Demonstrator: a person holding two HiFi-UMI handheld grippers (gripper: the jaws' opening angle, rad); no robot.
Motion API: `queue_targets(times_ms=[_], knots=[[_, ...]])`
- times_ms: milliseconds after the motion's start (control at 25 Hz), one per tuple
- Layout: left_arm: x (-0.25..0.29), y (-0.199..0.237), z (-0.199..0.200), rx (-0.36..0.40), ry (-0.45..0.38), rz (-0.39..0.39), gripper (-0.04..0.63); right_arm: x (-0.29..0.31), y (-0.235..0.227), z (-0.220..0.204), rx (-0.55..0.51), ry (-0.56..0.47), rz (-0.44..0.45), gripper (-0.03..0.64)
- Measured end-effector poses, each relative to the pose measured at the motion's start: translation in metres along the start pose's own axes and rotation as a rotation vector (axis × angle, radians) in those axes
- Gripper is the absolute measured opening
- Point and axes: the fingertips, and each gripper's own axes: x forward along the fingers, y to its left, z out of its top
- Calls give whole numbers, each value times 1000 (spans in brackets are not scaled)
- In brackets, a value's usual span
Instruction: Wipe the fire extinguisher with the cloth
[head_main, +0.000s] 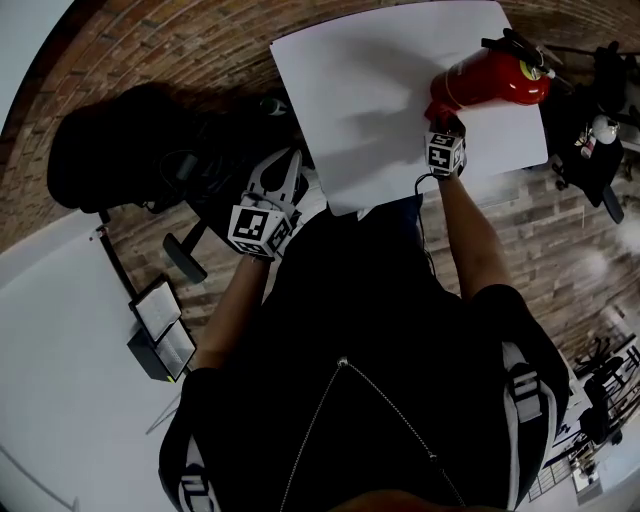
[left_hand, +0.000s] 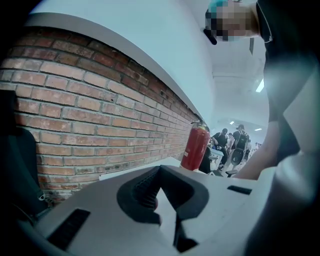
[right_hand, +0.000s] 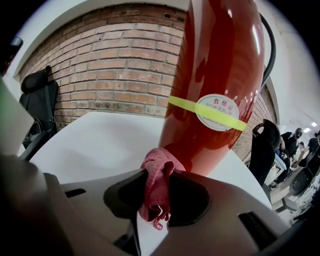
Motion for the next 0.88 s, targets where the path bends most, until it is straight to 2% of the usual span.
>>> queue_targets(times_ms=[560, 680, 880], knots=[[-30, 17, -7, 5, -4, 45, 17, 24, 6, -20, 19, 88, -2, 107], [-34, 19, -7, -7, -12, 36, 18, 15, 9, -16, 12, 96, 8, 107], [-30, 16, -1, 1, -30, -8, 17, -19, 20, 2, 24, 44, 9, 107]])
